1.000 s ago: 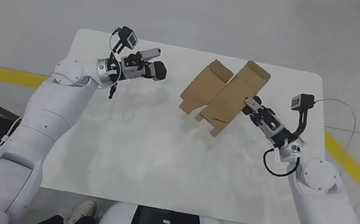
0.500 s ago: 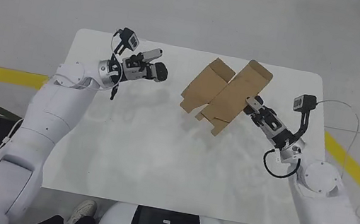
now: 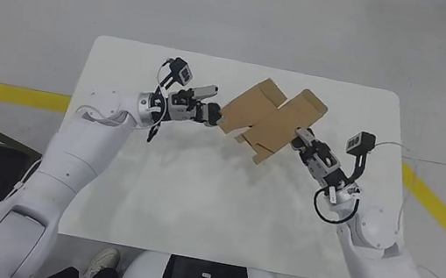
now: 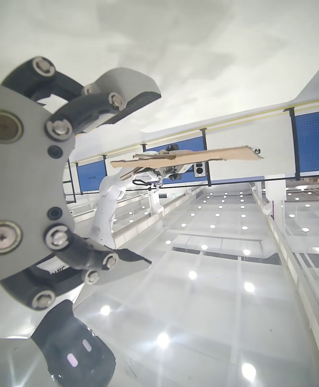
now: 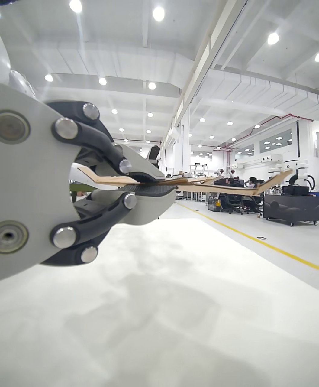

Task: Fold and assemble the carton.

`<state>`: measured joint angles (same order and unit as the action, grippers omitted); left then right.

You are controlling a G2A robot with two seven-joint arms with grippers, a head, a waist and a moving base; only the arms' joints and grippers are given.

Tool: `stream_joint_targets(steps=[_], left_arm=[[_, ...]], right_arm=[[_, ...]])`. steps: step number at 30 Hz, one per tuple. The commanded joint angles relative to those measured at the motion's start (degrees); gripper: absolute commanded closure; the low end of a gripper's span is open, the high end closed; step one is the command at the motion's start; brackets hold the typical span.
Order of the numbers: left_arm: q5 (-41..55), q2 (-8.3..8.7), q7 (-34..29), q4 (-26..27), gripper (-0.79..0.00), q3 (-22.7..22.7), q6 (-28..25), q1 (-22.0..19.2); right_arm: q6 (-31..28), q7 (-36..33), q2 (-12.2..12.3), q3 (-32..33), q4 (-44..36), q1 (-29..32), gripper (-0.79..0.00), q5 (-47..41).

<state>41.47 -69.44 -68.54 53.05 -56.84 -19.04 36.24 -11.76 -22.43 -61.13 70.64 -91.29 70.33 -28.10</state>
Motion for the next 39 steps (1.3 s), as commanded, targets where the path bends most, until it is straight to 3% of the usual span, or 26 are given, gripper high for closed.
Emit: stream_joint_targets(steps=[1, 17, 19, 20, 24, 26, 27, 36, 37, 38, 39], left_arm=[[0.14, -0.18, -0.50, 0.47, -0.785, 0.26, 0.27, 0.06], [-1.20, -1.26, -1.88, 1.56, -0.785, 1.40, 0.23, 0.27], [-1.56, -1.32, -2.26, 1.48, -0.693, 1.45, 0.48, 0.22], [-1.62, -1.36, -2.48, 1.38, -0.554, 1.48, 0.67, 0.19], [-1.75, -1.51, -2.87, 0.85, -0.243, 1.44, 1.08, 0.04], [-1.84, -1.58, -3.12, 0.63, -0.049, 1.42, 1.31, -0.05], [-1.94, -1.60, -3.29, 0.54, 0.000, 1.40, 1.38, -0.09], [-3.71, -1.71, -4.23, -0.49, 0.000, 1.32, 2.23, -0.52], [-3.84, -1.74, -4.33, -0.56, 0.000, 1.33, 2.25, -0.57], [-3.87, -1.77, -4.41, -0.64, 0.000, 1.30, 2.26, -0.61], [-3.88, -1.79, -4.47, -0.71, 0.000, 1.26, 2.25, -0.64]], right_arm=[[0.53, 0.16, -0.10, -0.07, -0.42, 0.28, 0.000, 0.20], [3.29, 1.83, -0.90, 0.66, -2.72, 2.17, 0.000, 0.69], [3.48, 1.67, -1.03, 0.52, -2.78, 2.21, 0.000, 0.63], [3.59, 1.66, -1.10, 0.45, -2.77, 2.21, 0.000, 0.62], [3.85, 1.45, -1.32, 0.39, -2.66, 2.11, 0.000, 0.76], [4.03, 1.39, -1.42, 0.46, -2.64, 2.11, 0.000, 0.90], [4.15, 1.36, -1.46, 0.49, -2.63, 2.12, 0.000, 0.98], [5.13, 0.26, -1.89, 0.68, -2.48, 1.94, 0.000, 0.38], [5.25, 0.01, -1.93, 0.71, -2.44, 1.85, -0.163, 0.35], [5.31, -0.11, -1.97, 0.78, -2.39, 1.78, -0.785, 0.35], [5.39, -0.19, -2.01, 0.86, -2.36, 1.71, -0.785, 0.34]])
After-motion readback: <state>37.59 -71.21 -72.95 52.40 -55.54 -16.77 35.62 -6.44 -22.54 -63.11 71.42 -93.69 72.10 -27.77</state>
